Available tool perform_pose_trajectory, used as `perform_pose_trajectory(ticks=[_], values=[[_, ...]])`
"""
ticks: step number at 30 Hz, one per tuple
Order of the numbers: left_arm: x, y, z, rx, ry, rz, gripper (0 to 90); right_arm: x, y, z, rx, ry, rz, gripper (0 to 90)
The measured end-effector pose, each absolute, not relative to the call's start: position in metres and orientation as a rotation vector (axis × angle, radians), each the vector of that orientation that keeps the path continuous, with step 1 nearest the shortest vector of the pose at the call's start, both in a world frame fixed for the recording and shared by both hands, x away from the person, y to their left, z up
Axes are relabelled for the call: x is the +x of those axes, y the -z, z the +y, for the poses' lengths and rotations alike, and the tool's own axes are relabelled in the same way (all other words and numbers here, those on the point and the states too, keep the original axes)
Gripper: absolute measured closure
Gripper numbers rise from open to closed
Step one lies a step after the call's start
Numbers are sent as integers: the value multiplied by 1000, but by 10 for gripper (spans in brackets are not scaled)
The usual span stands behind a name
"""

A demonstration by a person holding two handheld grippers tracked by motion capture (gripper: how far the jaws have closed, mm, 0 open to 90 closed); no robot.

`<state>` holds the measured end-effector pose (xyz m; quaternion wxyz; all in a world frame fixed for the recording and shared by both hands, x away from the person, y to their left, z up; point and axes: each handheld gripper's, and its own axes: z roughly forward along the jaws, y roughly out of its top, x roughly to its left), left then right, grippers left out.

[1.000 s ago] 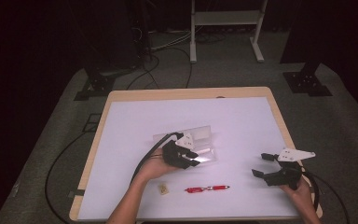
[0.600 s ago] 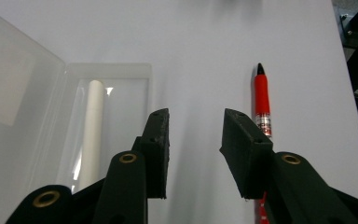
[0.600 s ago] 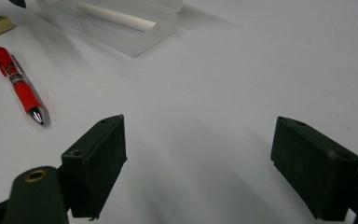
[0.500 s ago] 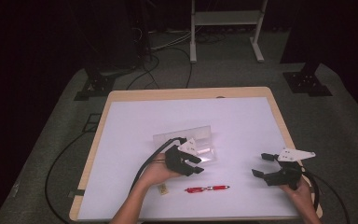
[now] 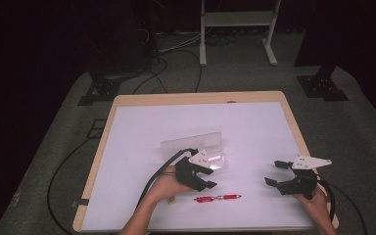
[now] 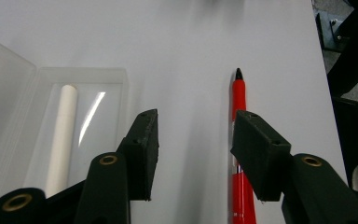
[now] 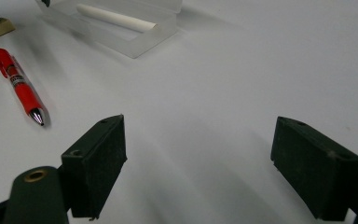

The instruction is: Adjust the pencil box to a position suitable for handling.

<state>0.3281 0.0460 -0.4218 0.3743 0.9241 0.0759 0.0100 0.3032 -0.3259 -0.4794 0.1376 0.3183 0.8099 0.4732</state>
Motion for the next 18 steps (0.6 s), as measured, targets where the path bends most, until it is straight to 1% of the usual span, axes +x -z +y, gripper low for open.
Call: perform_pose_trajectory(ticks=[9,16,18], values=[[318,431,39,2378,-6,168,459,303,479,-326,920,-1369,2344,170],[313,438,30,2397,10,150,461,303,479,-326,919,-1370,2345,170],[312,440,28,2402,19,139,481,303,479,-326,918,-1370,2346,170]])
